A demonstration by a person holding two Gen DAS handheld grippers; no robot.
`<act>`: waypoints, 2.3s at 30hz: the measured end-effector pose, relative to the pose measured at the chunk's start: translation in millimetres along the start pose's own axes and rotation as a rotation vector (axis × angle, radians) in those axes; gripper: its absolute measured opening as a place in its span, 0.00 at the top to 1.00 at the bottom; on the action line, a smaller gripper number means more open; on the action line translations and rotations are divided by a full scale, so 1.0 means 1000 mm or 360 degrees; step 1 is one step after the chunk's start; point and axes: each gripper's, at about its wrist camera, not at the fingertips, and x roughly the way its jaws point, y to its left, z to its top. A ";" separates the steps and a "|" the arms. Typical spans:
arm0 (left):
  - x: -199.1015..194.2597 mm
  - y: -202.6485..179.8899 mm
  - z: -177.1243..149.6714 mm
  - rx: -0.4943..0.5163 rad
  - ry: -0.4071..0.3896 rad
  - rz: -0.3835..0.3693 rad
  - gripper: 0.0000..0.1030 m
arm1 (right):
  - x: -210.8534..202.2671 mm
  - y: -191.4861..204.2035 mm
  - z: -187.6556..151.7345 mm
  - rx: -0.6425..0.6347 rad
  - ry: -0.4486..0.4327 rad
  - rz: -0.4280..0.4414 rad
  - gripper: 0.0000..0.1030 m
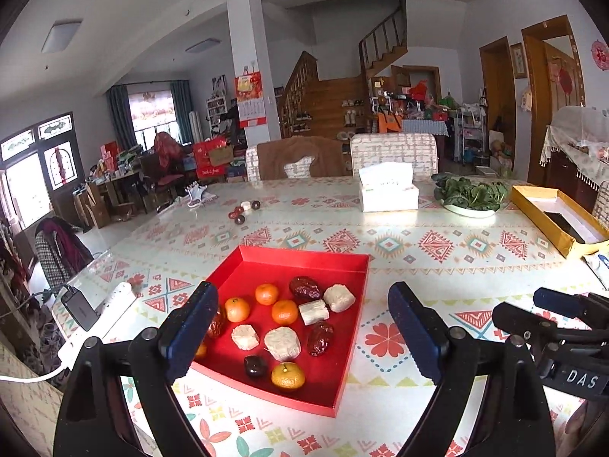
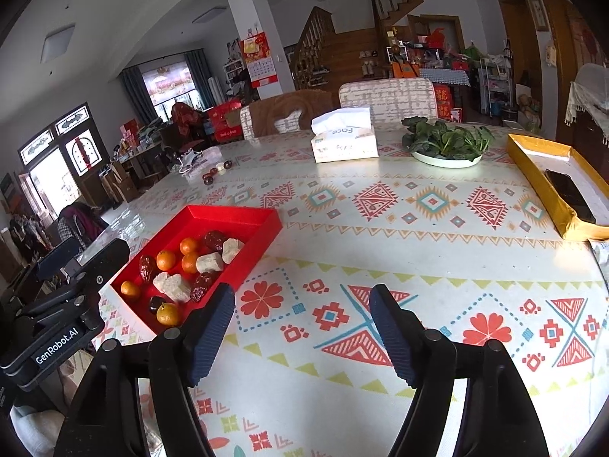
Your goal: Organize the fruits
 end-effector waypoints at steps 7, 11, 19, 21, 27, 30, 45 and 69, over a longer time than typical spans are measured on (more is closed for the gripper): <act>-0.029 0.004 0.004 -0.0010 -0.0154 0.0065 0.07 | -0.012 0.009 -0.007 -0.0028 -0.0031 0.0004 0.23; -0.060 0.011 0.005 -0.0048 -0.0364 0.0159 0.00 | -0.022 0.014 -0.013 -0.0042 -0.0055 0.0008 0.21; -0.134 0.018 0.004 -0.0099 -0.0812 0.0410 0.00 | -0.045 0.029 -0.023 -0.0072 -0.0116 0.0049 0.20; -0.138 0.018 0.002 -0.0110 -0.0813 0.0486 0.00 | -0.051 0.033 -0.026 -0.0084 -0.0139 0.0060 0.19; -0.135 0.032 0.003 -0.0205 -0.0702 0.0424 0.00 | -0.061 0.043 -0.033 -0.0131 -0.0182 0.0073 0.14; -0.124 0.042 0.002 -0.0281 -0.0606 0.0369 0.00 | -0.062 0.046 -0.037 -0.0153 -0.0180 0.0081 0.13; -0.056 0.060 -0.023 -0.0385 -0.0201 0.0243 0.00 | -0.025 0.071 -0.044 -0.0296 -0.0025 0.0084 0.11; 0.047 0.104 -0.050 -0.0477 0.0118 0.0227 0.00 | 0.070 0.123 -0.032 -0.0499 0.0197 0.0079 0.10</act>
